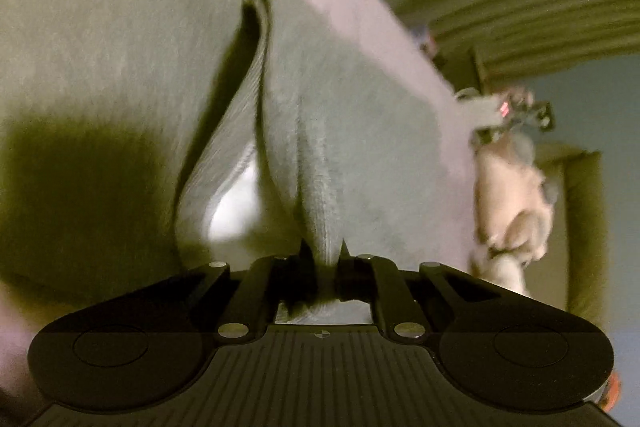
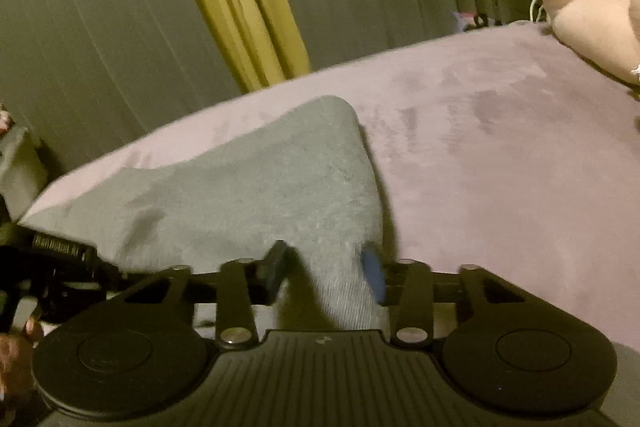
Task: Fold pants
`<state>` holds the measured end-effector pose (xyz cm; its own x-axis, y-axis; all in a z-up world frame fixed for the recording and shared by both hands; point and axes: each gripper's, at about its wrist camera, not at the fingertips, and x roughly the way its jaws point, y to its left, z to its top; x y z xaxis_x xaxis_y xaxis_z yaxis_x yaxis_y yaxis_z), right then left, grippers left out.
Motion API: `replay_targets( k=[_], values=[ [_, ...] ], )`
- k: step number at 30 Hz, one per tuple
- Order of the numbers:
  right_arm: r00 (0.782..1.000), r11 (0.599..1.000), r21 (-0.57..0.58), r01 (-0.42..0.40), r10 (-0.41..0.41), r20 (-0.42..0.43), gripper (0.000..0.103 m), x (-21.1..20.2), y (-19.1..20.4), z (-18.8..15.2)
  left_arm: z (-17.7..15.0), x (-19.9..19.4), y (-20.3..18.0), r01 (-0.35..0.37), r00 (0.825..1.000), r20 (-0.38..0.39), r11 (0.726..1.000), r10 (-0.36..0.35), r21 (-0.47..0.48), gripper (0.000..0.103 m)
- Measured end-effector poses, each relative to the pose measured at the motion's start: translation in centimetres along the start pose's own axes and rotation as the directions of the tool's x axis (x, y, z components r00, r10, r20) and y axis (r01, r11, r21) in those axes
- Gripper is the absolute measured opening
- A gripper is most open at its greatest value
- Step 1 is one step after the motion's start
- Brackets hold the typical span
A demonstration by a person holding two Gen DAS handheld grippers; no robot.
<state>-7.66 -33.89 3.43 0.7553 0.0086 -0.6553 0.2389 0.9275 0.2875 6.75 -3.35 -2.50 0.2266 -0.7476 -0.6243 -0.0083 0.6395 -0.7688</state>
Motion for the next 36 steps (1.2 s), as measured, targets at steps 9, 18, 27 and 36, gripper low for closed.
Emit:
replay_targets(
  k=[9, 18, 27, 36],
  values=[
    [0.984, 0.979, -0.115, -0.171, 0.175, 0.025, 0.041, -1.5, 4.5, -0.6, 0.8, -1.0, -1.0, 0.094, 0.995, 0.015, 0.992, -0.094, -0.082, 0.01],
    [0.976, 0.976, -0.113, -0.186, 0.171, -0.133, 0.031, 2.2, 6.9, -3.8, -0.2, -2.5, -0.9, 0.008, 0.998, 0.055, 1.0, -0.009, 0.016, 0.01],
    [0.946, 0.948, 0.237, -0.212, 0.26, -0.196, 0.037, 5.9, 3.8, -3.5, 0.0, -2.8, -1.3, 0.052, 0.996, 0.064, 0.998, -0.054, 0.026, 0.01],
    [0.937, 0.919, 0.341, -0.198, 0.28, -0.208, 0.006, 8.6, 3.8, -3.7, -0.7, -2.9, -0.5, -0.022, 0.998, 0.064, 0.998, 0.019, 0.053, 0.01]
  ],
)
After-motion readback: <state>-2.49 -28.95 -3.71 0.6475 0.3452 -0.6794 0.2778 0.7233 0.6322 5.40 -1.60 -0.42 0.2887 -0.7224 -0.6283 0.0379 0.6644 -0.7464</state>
